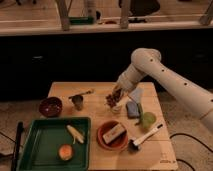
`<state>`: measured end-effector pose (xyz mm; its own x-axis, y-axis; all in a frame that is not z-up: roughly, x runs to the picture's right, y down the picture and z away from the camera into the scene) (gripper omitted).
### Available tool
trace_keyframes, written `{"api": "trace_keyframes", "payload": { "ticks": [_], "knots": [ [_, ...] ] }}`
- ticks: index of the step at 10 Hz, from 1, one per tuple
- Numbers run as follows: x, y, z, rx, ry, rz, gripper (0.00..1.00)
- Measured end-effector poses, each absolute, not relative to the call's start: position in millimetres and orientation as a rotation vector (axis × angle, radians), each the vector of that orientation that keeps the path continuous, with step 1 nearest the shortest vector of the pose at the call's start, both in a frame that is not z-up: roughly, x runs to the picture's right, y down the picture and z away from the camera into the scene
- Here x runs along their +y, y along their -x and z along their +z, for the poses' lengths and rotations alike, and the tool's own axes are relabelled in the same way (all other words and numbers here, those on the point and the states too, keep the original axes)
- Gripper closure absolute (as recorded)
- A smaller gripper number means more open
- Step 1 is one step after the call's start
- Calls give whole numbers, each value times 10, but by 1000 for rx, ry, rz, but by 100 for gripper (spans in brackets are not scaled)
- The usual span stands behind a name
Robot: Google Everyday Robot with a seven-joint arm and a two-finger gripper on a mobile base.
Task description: Place grapes in paper cup
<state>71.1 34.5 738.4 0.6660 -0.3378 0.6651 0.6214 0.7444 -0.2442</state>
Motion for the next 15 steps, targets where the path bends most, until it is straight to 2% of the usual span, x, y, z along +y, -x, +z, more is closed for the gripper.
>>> {"api": "trace_keyframes", "payload": {
  "ticks": [15],
  "knots": [
    [361,-803,7932,-552,494,-459,98]
  ]
}}
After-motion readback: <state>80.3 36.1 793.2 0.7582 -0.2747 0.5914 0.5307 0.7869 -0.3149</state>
